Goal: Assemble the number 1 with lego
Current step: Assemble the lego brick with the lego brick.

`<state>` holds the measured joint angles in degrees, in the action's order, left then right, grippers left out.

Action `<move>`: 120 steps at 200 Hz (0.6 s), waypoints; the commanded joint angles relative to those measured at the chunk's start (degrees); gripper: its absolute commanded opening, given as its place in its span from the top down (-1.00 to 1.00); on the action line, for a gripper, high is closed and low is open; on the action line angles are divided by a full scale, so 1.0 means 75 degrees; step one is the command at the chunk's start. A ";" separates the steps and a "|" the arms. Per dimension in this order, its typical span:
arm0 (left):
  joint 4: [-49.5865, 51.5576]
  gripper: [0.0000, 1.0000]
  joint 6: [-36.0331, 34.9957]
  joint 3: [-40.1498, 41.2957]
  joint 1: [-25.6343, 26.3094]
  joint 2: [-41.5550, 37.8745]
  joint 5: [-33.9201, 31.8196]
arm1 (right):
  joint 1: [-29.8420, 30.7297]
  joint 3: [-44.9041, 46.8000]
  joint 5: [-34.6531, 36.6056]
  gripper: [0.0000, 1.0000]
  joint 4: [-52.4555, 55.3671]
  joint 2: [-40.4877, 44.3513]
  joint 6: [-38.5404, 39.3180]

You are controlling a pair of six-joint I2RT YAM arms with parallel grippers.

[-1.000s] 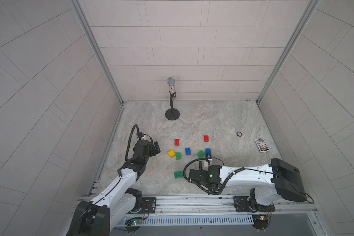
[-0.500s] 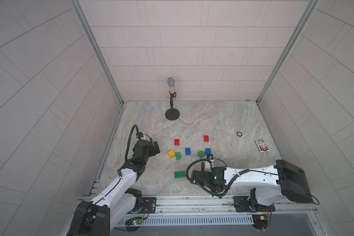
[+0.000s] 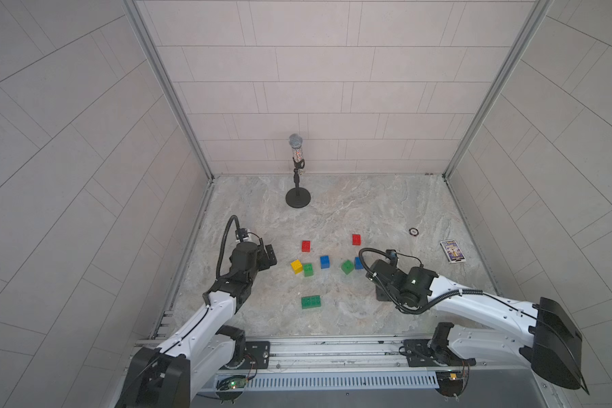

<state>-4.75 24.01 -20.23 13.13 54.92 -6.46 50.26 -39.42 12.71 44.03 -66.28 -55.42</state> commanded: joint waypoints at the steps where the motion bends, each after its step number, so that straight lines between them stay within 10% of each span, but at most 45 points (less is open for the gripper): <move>1: -0.0178 -1.00 0.0073 0.0058 -0.0051 0.0049 -0.0018 | -0.0216 -0.0166 -0.0131 1.00 -0.0047 -0.0428 0.1011; 76: -0.0420 -0.99 -0.0180 0.0049 -0.0049 0.0225 0.0457 | -0.0640 -0.0586 -0.0730 1.00 -0.0902 -0.1627 0.1940; 120: -0.1754 -1.00 -0.1179 0.0695 -0.0015 -0.0912 0.4244 | -0.0637 -0.0443 -0.0834 -0.12 -0.0899 -0.1222 0.1858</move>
<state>-9.47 19.27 -19.18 12.88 54.30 8.32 45.58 -44.16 7.33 35.22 -77.17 -42.15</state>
